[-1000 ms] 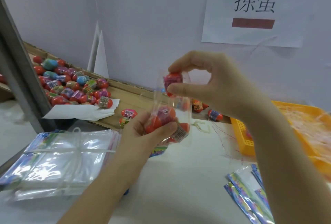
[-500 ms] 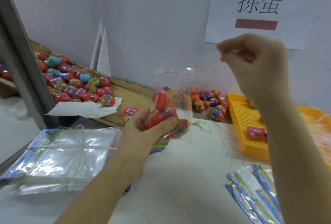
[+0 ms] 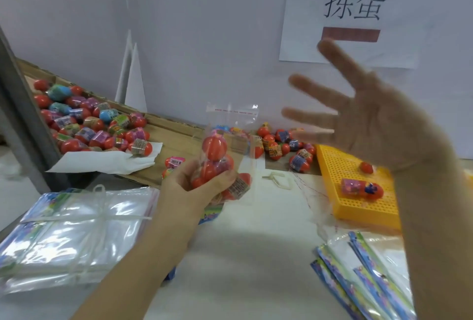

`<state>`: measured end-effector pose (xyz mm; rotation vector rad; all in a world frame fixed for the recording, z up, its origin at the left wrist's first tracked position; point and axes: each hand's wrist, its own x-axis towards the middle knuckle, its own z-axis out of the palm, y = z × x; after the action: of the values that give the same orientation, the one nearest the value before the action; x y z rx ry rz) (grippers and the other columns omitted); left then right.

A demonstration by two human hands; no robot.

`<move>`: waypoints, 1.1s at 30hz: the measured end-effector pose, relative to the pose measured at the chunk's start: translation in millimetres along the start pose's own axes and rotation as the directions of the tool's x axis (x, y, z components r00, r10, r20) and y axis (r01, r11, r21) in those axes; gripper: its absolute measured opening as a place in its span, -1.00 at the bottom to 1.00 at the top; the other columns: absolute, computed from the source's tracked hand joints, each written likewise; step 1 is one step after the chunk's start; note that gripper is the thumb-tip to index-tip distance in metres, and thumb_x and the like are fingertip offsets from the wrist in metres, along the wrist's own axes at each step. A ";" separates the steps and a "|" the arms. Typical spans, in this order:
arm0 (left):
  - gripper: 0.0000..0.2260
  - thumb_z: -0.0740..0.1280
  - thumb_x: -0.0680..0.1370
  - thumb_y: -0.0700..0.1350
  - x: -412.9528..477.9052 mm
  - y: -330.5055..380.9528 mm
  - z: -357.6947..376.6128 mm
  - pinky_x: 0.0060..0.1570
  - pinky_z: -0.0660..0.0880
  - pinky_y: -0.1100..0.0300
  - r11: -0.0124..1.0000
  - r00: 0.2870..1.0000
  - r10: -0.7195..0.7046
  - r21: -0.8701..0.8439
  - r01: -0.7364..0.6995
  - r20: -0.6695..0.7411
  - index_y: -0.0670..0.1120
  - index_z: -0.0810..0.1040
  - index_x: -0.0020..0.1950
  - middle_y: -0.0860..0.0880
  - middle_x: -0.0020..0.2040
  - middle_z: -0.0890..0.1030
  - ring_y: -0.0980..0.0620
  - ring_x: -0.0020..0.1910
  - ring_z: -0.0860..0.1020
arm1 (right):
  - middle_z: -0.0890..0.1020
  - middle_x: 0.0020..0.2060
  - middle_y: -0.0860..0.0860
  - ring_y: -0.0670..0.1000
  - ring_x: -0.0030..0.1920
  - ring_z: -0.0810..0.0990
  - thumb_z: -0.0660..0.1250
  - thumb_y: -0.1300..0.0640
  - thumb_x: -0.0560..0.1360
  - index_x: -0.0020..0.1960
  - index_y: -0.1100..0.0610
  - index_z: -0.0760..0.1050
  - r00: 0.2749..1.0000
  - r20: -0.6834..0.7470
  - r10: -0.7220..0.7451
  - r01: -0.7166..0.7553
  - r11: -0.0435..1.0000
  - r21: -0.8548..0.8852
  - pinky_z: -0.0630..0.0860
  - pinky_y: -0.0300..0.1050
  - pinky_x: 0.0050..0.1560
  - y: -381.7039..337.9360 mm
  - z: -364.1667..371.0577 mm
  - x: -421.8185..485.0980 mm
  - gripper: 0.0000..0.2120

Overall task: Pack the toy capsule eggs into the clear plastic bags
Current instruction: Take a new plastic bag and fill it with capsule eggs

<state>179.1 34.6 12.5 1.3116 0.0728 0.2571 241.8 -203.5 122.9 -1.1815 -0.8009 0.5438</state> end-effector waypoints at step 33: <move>-0.75 0.42 0.26 0.13 -6.7 11.7 -0.4 -0.22 0.62 0.23 0.997 0.999 0.053 -0.058 -0.052 0.009 0.14 0.73 -0.11 0.01 -0.10 0.73 0.06 -0.11 0.70 | 0.72 -0.17 0.01 -0.02 -0.16 0.69 0.56 0.02 0.31 0.09 0.09 0.60 0.952 -0.306 0.025 -0.191 0.828 -0.527 0.65 -0.09 -0.14 57.5 48.7 56.2 -0.61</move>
<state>170.8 36.2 23.0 1.2585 0.0222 0.2953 239.9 -115.1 90.9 -1.8093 -0.6549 0.2174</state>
